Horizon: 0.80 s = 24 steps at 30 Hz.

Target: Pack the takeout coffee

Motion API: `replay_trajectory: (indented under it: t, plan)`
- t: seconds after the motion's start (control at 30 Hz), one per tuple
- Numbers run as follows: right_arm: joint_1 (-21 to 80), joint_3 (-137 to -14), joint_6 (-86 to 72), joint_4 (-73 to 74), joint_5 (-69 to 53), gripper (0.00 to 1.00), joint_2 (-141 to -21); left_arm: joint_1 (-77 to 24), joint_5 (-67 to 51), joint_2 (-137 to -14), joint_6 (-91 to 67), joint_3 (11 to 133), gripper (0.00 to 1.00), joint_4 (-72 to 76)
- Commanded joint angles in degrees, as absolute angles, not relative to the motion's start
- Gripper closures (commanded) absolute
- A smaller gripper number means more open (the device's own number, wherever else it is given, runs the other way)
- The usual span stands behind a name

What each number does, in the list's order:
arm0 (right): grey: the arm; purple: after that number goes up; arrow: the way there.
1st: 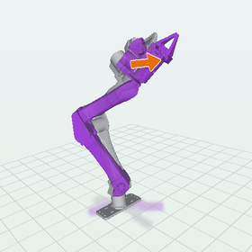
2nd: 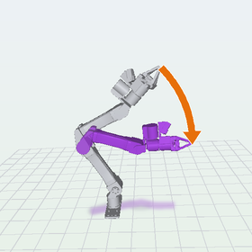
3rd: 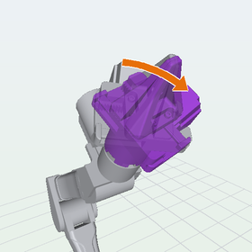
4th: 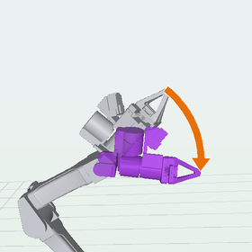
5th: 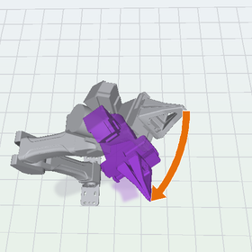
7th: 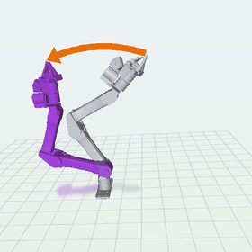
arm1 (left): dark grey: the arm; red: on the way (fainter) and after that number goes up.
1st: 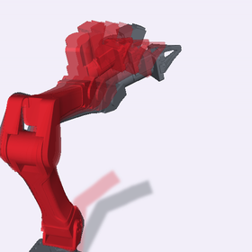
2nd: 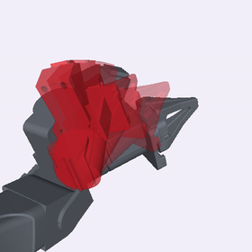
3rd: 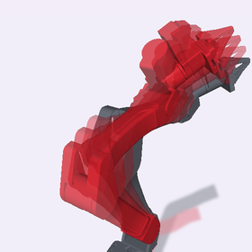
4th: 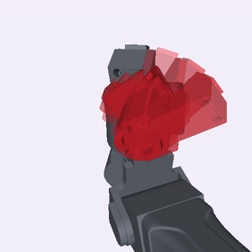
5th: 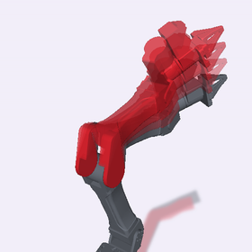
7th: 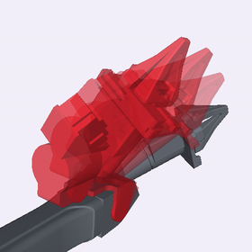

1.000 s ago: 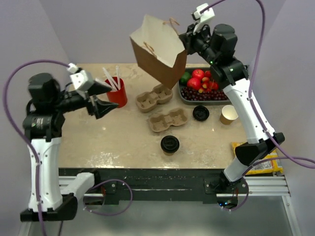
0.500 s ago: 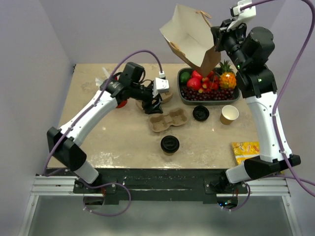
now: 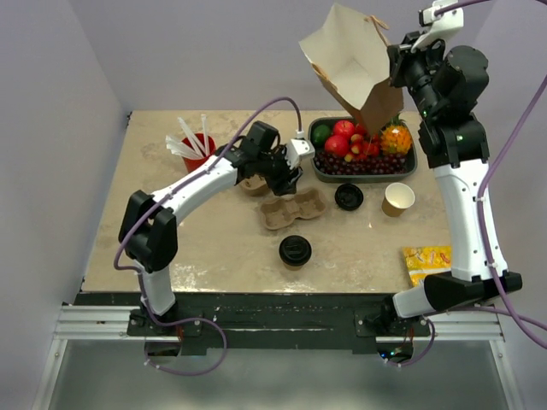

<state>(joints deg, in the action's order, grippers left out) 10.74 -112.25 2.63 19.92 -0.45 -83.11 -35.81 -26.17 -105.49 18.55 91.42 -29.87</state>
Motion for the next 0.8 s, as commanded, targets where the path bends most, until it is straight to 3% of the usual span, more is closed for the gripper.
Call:
replay_trajectory:
  t: [0.0,0.77]
  plan:
    - [8.9,-112.6,2.5,18.9,1.5,1.00,-81.2,-37.9,-25.4,-107.7,18.5,88.6,0.44,-23.8]
    - [6.9,-112.7,1.1,19.8,0.3,1.00,-82.4,-39.8,-22.3,-119.3,22.3,93.5,0.47,-31.0]
